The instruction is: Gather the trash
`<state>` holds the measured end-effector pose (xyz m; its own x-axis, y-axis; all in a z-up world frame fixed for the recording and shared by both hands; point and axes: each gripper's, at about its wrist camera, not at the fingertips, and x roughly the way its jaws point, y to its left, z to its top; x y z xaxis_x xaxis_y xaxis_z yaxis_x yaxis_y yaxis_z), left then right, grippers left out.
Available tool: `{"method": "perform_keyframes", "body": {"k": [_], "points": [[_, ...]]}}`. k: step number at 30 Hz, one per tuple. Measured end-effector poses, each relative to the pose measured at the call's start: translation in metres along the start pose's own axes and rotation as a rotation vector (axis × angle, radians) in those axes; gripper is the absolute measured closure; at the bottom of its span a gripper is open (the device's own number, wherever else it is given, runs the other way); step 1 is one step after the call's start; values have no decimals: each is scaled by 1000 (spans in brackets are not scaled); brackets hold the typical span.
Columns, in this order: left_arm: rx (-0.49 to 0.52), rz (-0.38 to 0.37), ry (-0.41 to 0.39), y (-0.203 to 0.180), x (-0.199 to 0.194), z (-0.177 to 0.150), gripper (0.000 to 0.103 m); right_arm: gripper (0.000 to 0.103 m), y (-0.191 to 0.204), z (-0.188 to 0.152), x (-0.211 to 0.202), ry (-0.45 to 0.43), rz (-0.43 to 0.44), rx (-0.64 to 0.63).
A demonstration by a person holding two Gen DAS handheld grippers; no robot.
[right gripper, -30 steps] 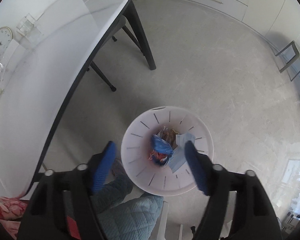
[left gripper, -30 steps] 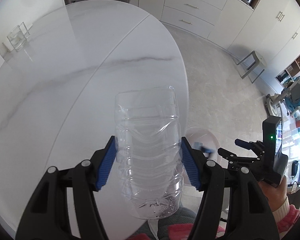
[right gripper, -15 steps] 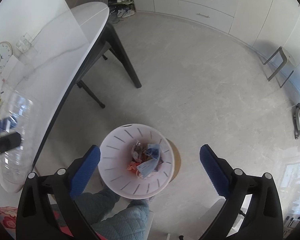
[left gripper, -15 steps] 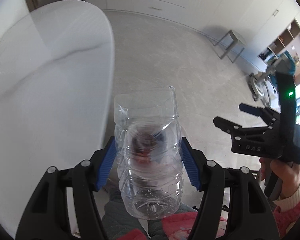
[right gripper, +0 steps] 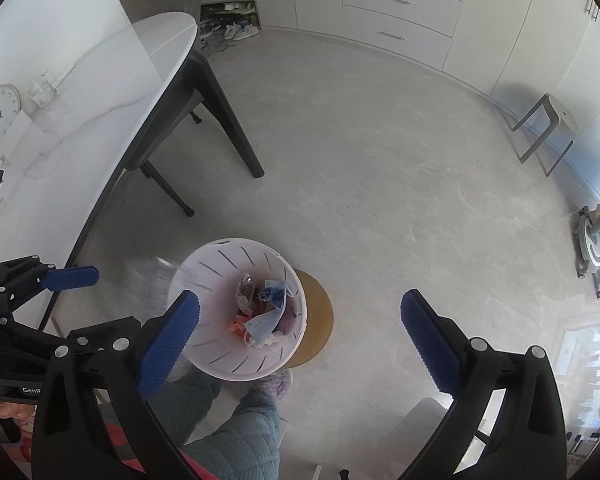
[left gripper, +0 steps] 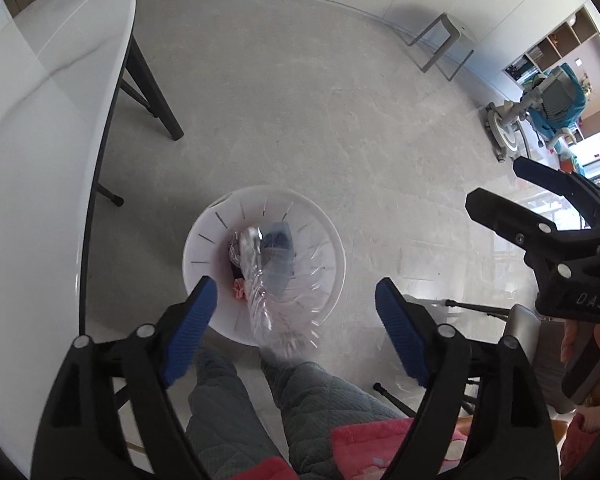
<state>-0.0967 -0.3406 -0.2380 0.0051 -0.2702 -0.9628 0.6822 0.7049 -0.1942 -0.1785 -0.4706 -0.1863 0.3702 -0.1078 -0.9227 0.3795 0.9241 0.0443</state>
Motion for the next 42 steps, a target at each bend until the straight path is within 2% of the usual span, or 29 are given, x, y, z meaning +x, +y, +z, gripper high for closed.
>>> {"method": "perform_keyframes", "body": {"k": [9, 17, 24, 29, 36, 42], "points": [[-16, 51, -29, 2, -17, -1, 23, 3, 10, 4, -4, -21, 15, -10], [-62, 105, -86, 28, -45, -6, 23, 3, 42, 17, 1, -19, 36, -46], [-136, 145, -112, 76, -69, -22, 23, 3, 86, 22, 19, 25, 58, -105], [-227, 185, -130, 124, -87, -39, 23, 3, 136, 31, 32, 52, 96, -170], [-363, 283, -160, 189, -115, -70, 23, 3, 212, 53, 41, 60, 146, -301], [-466, 310, -180, 228, -133, -92, 23, 3, 245, 64, 31, 39, 149, -374]]}}
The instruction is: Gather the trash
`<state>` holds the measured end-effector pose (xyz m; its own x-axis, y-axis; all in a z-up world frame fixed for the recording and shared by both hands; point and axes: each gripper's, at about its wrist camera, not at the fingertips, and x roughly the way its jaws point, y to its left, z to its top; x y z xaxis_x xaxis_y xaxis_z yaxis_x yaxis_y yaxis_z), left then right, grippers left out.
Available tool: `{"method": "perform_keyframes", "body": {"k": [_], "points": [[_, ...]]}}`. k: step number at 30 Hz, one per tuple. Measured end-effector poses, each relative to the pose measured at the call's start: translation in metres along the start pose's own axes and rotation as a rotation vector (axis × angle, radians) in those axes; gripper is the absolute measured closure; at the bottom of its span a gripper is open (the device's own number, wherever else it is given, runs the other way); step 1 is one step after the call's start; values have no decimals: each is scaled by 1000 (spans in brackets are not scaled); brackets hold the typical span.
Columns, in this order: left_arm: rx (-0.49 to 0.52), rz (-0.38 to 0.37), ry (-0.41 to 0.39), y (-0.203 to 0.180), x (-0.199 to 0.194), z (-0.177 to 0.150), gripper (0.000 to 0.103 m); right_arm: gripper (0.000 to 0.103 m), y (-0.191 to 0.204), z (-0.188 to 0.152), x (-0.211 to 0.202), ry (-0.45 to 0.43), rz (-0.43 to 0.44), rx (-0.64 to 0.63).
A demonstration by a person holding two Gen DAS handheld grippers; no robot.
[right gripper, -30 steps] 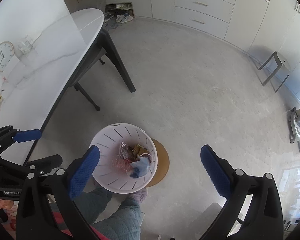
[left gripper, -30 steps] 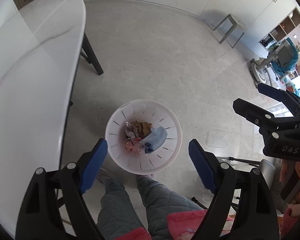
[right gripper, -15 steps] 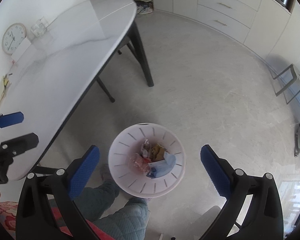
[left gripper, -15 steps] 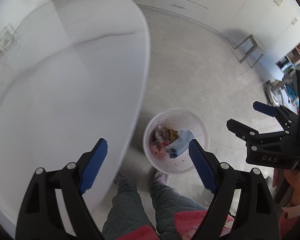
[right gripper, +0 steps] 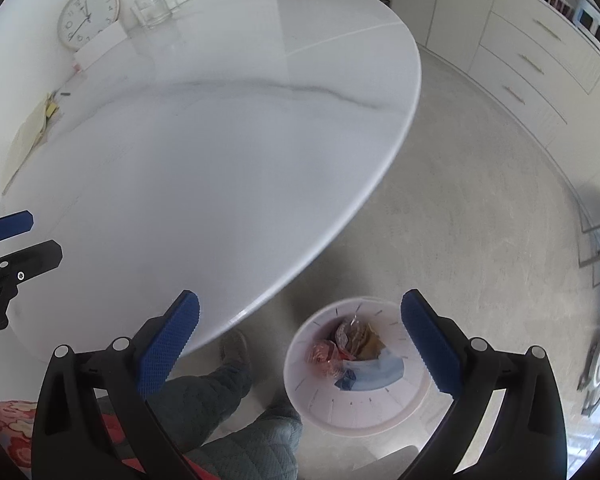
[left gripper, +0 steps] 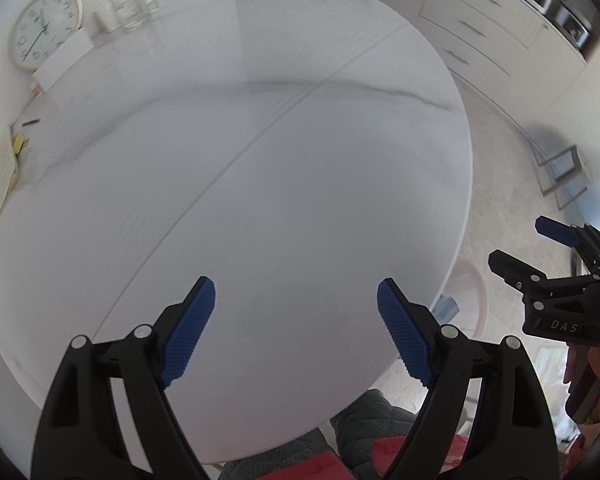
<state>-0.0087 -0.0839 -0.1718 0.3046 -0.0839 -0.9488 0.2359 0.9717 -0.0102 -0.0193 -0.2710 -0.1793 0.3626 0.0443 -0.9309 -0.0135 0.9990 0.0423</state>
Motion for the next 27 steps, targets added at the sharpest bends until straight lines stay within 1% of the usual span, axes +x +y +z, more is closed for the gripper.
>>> {"method": "perform_keyframes", "body": {"k": [2, 5, 7, 10, 14, 15, 16, 17, 19, 22, 27], "points": [[-24, 3, -14, 7, -5, 2, 23, 3, 4, 5, -8, -15, 2, -8], [-43, 38, -70, 15, -21, 8, 23, 3, 14, 19, -27, -55, 6, -26], [-47, 58, -118, 16, -37, 11, 23, 3, 25, 30, -48, -106, 24, -47], [-63, 93, -213, 17, -74, 20, 23, 3, 38, 43, -76, -174, 34, -92], [-87, 132, -311, 18, -116, 29, 23, 3, 53, 62, -119, -263, 37, -151], [-90, 142, -332, 17, -126, 32, 22, 3, 54, 69, -128, -283, 46, -159], [-96, 161, -355, 18, -138, 34, 17, 3, 56, 74, -139, -304, 59, -165], [-100, 173, -372, 17, -146, 38, 8, 3, 57, 79, -151, -325, 72, -174], [-116, 204, -440, 19, -168, 45, 8, 3, 57, 87, -170, -364, 85, -192], [-130, 234, -498, 19, -198, 50, 8, 3, 64, 95, -202, -426, 85, -228], [-176, 245, -571, 22, -233, 43, 8, 3, 77, 98, -235, -507, 82, -256]]}}
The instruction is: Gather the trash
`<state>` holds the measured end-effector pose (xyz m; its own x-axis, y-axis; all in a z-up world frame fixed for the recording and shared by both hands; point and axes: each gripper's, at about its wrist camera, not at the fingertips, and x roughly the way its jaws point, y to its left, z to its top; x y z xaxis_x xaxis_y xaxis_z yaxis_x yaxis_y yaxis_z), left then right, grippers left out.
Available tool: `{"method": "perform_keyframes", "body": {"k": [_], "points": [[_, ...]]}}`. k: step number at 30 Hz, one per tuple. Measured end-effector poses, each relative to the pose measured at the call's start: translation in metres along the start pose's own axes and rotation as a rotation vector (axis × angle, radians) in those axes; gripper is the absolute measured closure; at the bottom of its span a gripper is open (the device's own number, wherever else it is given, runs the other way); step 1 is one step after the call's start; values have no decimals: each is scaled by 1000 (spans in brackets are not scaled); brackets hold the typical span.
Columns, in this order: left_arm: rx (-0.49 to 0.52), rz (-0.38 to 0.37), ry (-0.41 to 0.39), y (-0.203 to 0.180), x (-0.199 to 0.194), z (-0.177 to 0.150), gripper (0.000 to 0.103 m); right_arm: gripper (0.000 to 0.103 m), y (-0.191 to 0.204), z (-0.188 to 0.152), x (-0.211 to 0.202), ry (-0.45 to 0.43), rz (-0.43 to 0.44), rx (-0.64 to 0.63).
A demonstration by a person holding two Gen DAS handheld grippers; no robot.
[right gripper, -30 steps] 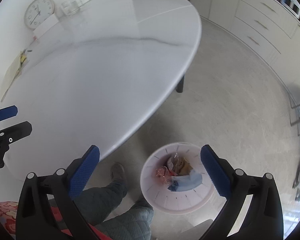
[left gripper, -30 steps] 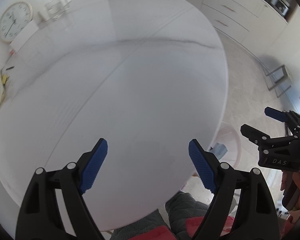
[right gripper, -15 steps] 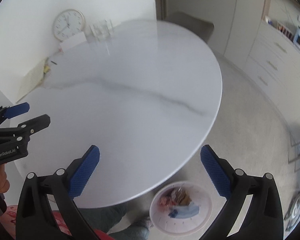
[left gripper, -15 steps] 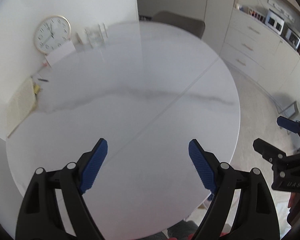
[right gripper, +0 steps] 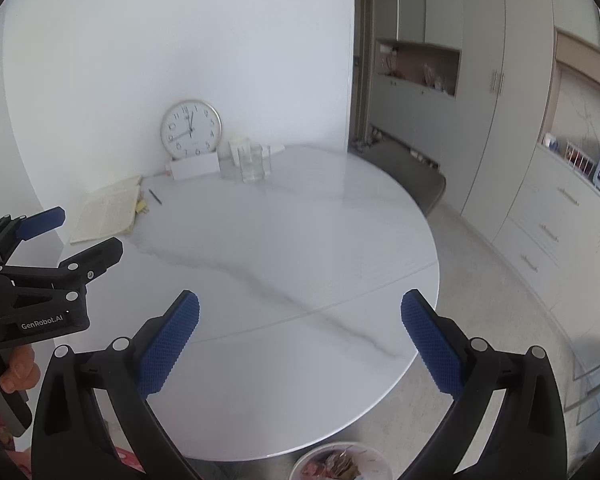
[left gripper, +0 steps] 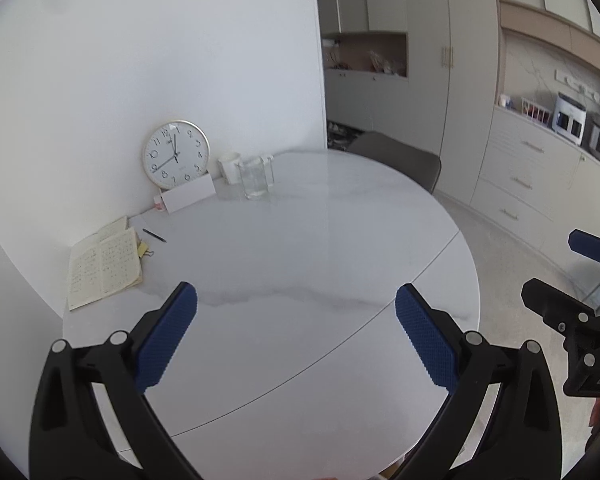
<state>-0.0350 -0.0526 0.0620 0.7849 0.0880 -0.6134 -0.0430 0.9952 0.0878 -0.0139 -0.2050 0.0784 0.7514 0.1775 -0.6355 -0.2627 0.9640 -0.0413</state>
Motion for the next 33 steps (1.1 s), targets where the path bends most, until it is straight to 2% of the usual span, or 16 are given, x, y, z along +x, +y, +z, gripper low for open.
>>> {"method": "perform_keyframes", "body": {"k": [7, 15, 33], "points": [[-36, 5, -20, 6, -18, -4, 8, 3, 8, 0, -19, -44, 21, -2], [-59, -9, 17, 6, -18, -14, 8, 3, 9, -4, -26, -36, 11, 9], [-74, -12, 40, 8, -17, -23, 8, 3, 11, -11, -21, -7, 2, 25]]}}
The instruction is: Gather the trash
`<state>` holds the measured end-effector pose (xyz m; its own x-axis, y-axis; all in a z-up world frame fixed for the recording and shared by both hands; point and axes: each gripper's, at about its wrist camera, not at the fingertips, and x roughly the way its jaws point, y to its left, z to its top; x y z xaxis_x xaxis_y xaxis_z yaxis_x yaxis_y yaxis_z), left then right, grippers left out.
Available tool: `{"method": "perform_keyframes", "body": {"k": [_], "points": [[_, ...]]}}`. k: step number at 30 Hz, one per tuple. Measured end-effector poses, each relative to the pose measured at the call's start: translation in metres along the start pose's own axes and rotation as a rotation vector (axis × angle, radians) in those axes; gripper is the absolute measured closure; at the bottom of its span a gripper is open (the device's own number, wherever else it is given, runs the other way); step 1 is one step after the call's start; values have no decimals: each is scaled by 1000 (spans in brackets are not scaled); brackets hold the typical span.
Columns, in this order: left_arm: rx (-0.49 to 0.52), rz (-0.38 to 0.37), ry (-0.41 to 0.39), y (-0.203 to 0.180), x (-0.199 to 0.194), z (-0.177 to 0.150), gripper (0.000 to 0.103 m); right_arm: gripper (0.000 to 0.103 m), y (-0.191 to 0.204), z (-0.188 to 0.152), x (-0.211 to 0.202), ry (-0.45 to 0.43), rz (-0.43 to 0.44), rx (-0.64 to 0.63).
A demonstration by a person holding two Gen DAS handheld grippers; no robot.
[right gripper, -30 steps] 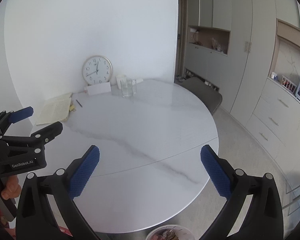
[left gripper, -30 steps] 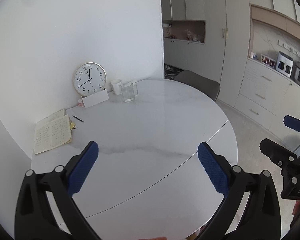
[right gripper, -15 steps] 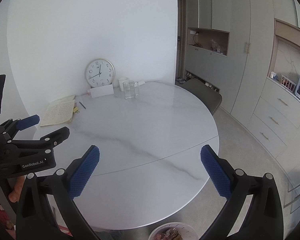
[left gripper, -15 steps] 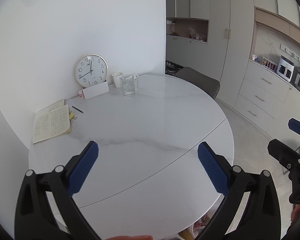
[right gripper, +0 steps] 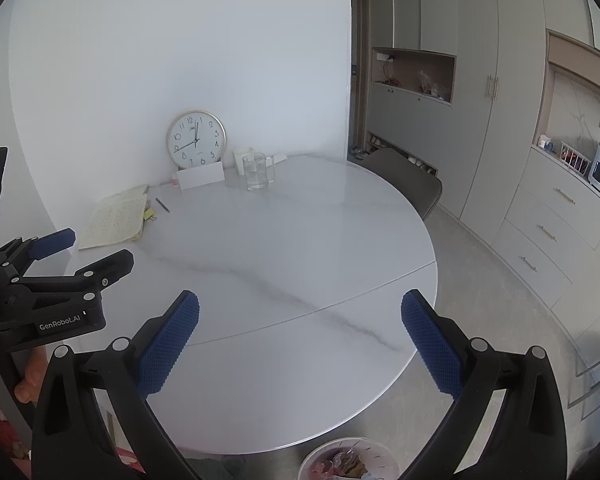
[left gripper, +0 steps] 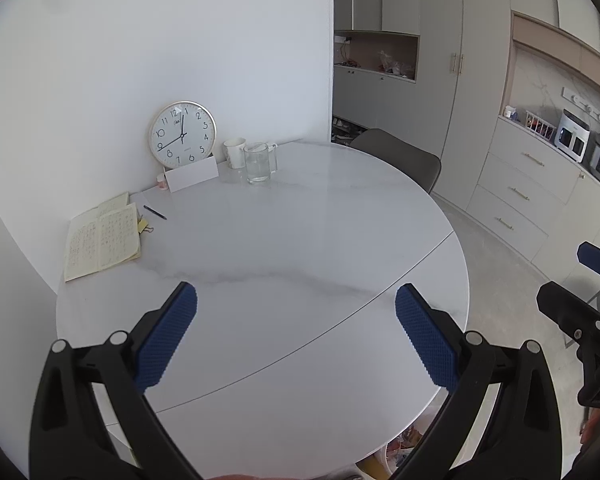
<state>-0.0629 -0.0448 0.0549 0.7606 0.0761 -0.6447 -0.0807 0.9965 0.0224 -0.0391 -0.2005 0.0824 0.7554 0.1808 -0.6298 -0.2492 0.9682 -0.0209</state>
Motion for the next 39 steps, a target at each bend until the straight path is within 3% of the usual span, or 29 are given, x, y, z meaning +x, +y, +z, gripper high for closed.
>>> {"method": "perform_keyframes", "body": {"k": [39], "points": [[-18, -14, 17, 10, 20, 5, 8, 3, -3, -2, 19, 52, -34, 16]]}}
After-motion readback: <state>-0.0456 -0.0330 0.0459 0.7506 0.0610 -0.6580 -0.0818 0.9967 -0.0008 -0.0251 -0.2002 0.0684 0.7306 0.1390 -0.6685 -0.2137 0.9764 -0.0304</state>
